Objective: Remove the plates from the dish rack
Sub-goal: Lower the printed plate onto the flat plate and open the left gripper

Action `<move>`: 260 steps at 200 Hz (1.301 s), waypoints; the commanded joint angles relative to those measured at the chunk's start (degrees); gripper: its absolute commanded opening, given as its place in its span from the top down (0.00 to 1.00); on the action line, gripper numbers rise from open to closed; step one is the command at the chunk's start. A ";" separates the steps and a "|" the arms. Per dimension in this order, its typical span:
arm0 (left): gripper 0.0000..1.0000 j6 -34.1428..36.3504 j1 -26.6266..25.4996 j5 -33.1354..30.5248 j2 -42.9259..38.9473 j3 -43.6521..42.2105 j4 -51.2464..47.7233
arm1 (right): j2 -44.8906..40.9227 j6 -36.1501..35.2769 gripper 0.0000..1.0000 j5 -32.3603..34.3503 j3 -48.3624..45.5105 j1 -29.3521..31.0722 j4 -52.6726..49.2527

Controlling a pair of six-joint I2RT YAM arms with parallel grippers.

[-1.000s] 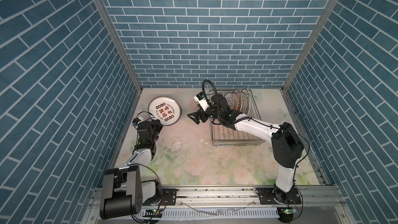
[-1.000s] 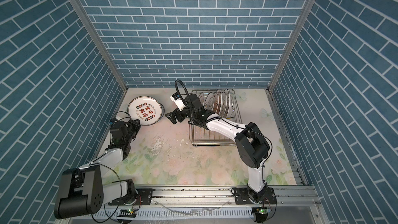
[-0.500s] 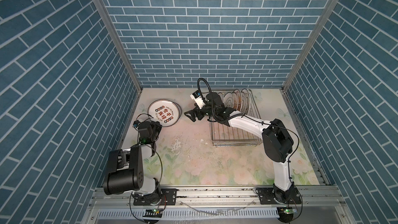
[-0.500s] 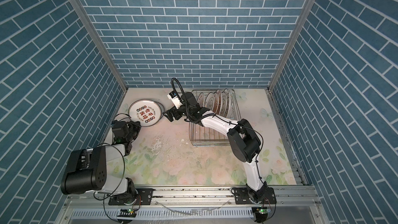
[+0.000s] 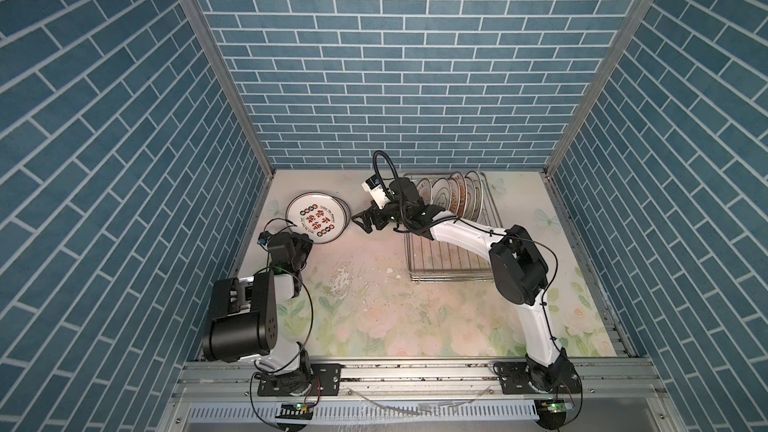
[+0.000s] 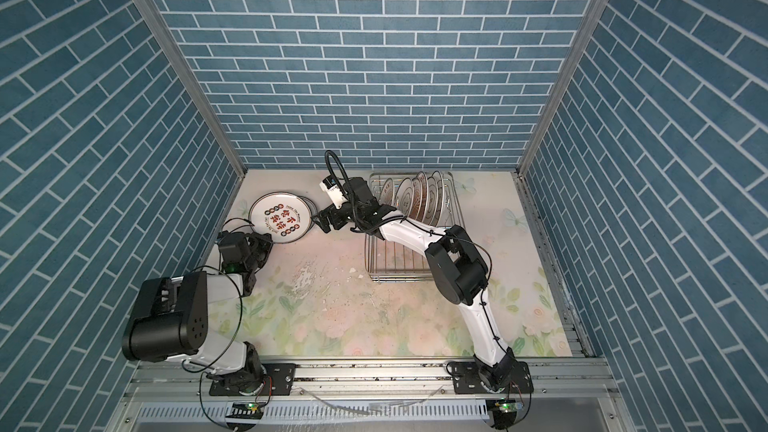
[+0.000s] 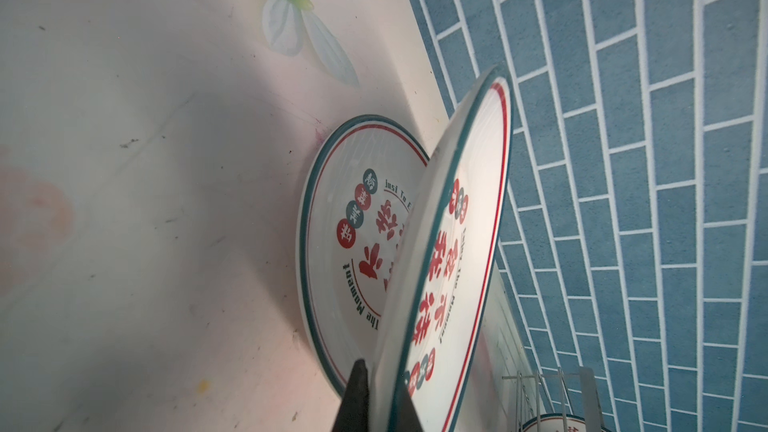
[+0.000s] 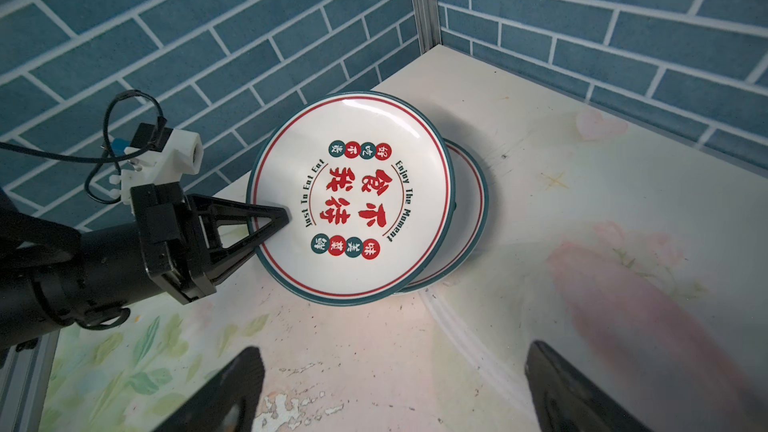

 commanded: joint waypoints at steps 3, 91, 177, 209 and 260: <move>1.00 0.12 0.41 -0.55 1.53 2.46 3.31 | 2.88 2.42 0.01 0.11 3.55 0.20 -0.11; 1.00 -2.15 0.79 2.26 7.87 5.61 3.48 | 8.49 4.34 0.01 0.40 9.56 0.09 -1.47; 0.86 -5.73 1.82 6.89 9.71 9.72 -8.37 | 11.36 4.98 0.01 -0.06 12.16 0.20 -2.21; 0.85 -5.28 1.95 6.50 9.40 11.12 -12.47 | 10.86 5.16 0.01 -0.07 11.81 0.26 -2.07; 0.79 -4.93 2.00 5.24 8.36 11.72 -14.64 | 10.54 6.12 0.01 -1.12 11.80 0.34 -1.82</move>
